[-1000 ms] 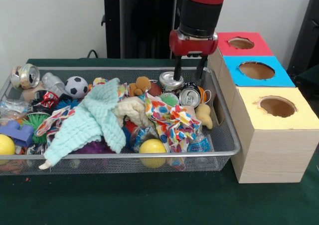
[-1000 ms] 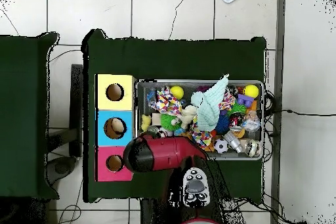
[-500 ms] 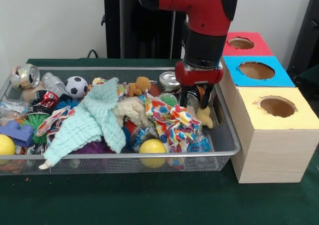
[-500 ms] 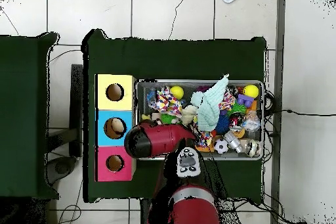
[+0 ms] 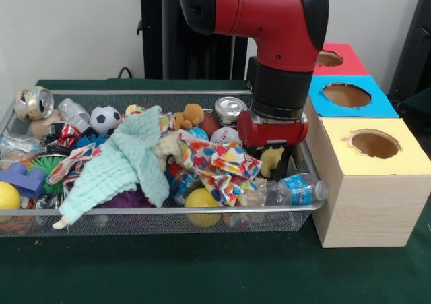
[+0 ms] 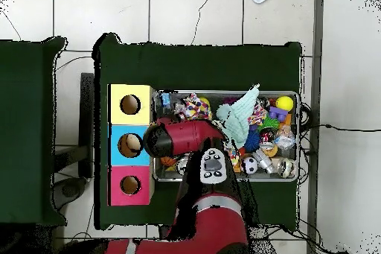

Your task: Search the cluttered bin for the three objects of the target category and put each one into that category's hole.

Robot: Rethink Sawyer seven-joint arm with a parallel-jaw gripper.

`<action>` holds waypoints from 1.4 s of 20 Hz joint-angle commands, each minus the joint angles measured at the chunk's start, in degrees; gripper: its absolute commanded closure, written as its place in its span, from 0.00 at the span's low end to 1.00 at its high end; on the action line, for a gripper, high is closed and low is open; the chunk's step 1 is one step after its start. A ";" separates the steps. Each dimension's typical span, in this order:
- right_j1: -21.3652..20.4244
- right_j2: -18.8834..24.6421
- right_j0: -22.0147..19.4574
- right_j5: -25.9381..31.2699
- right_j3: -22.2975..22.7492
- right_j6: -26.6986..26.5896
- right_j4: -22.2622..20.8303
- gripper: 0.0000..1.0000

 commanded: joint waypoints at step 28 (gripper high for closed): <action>3.47 6.50 -2.71 13.12 2.89 5.25 3.11 0.00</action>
